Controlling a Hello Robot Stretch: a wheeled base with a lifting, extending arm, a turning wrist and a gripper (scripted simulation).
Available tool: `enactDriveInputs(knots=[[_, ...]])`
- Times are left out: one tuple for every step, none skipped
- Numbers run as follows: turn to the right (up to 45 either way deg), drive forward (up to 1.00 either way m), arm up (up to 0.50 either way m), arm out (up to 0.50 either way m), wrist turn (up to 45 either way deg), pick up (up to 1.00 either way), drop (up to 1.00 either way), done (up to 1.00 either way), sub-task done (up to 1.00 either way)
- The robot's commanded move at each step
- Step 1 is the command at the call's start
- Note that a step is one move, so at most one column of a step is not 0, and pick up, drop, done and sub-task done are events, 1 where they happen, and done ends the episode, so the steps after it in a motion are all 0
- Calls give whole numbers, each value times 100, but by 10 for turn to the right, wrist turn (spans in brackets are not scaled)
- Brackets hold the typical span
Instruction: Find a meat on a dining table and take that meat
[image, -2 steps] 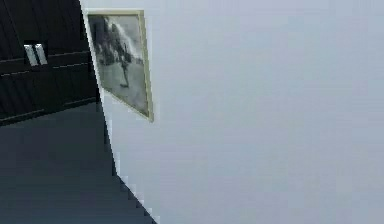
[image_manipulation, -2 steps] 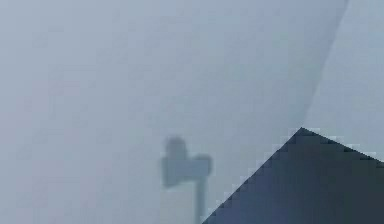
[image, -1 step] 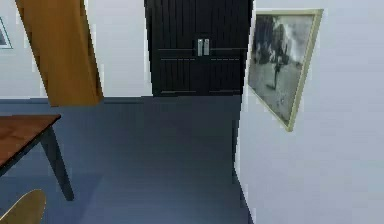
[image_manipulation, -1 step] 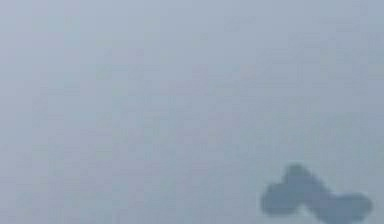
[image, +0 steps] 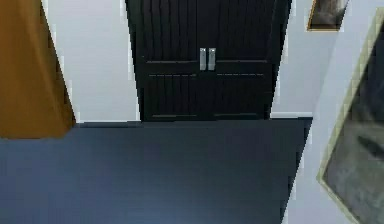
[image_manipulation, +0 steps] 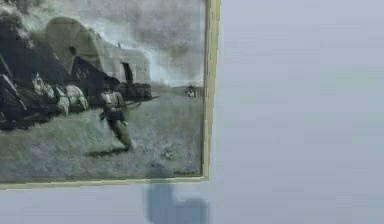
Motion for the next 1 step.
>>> enactDriveInputs(knots=[[-180,0,0,0,0,0,0,0,0]])
